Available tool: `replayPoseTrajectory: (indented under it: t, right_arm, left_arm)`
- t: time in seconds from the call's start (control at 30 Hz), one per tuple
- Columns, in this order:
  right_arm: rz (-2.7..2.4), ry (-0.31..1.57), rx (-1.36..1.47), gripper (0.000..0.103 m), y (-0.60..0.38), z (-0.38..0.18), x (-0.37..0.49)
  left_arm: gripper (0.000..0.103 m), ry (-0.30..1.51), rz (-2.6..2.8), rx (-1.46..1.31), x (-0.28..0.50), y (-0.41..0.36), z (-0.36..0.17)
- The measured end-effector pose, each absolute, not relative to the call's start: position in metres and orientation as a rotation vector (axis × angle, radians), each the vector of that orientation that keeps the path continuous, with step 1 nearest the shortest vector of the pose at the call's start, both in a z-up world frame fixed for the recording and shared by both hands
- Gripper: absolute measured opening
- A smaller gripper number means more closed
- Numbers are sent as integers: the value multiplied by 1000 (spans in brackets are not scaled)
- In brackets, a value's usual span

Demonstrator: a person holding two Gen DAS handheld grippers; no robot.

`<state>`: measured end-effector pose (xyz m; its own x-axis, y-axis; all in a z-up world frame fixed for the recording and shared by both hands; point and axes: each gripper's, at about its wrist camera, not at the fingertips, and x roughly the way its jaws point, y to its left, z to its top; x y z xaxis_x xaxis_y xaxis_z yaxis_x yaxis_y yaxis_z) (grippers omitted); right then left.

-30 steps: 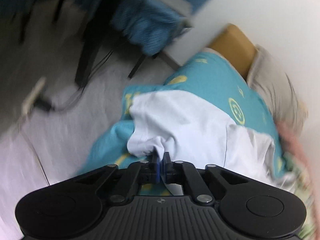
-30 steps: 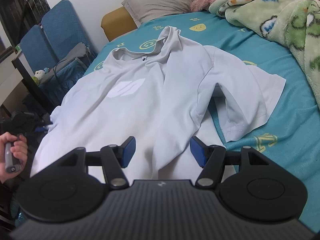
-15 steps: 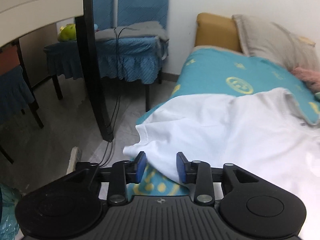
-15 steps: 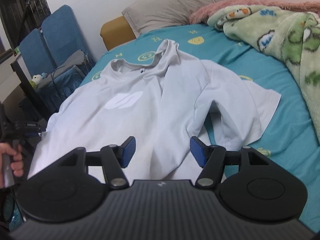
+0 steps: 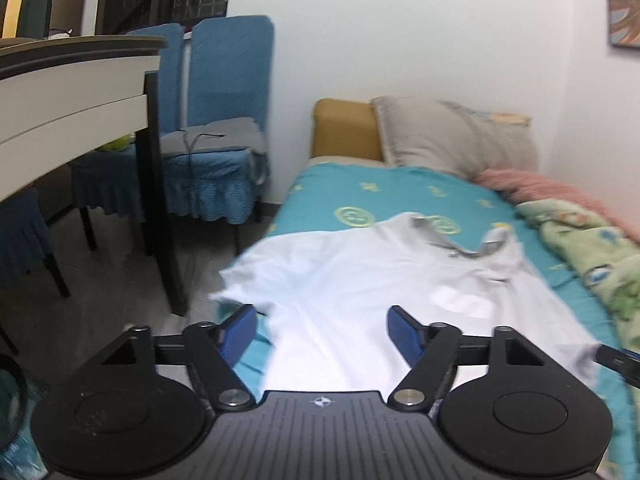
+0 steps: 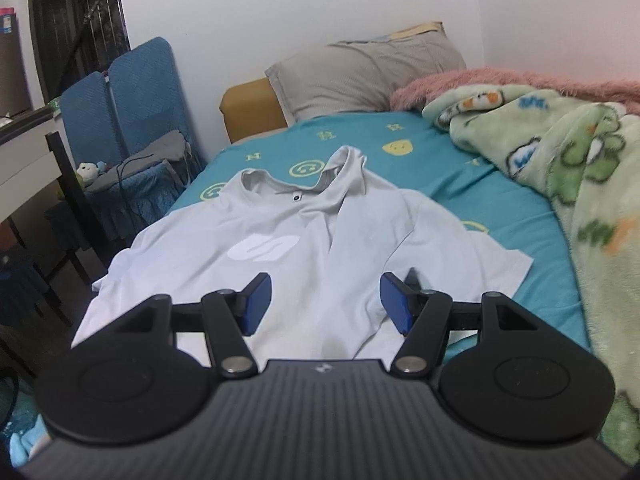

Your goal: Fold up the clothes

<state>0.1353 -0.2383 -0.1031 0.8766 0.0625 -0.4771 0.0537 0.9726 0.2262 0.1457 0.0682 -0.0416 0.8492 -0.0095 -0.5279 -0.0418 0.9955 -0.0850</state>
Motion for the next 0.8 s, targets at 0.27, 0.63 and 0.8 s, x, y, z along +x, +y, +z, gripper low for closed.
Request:
replayPoseTrajectory:
  t: [0.27,0.63,0.8]
  right_arm:
    - [-15,489,315,63,-254,-89,112]
    - [-106,513,515,63,-300,-102,121]
    - [-125,521,516,63,-307,-106,130]
  left_arm:
    - [96,555,-29,-152,99,45,-46]
    - [103,568,-144,-2,81,3,-64]
    - [103,593,-187,48,80,-13,-75]
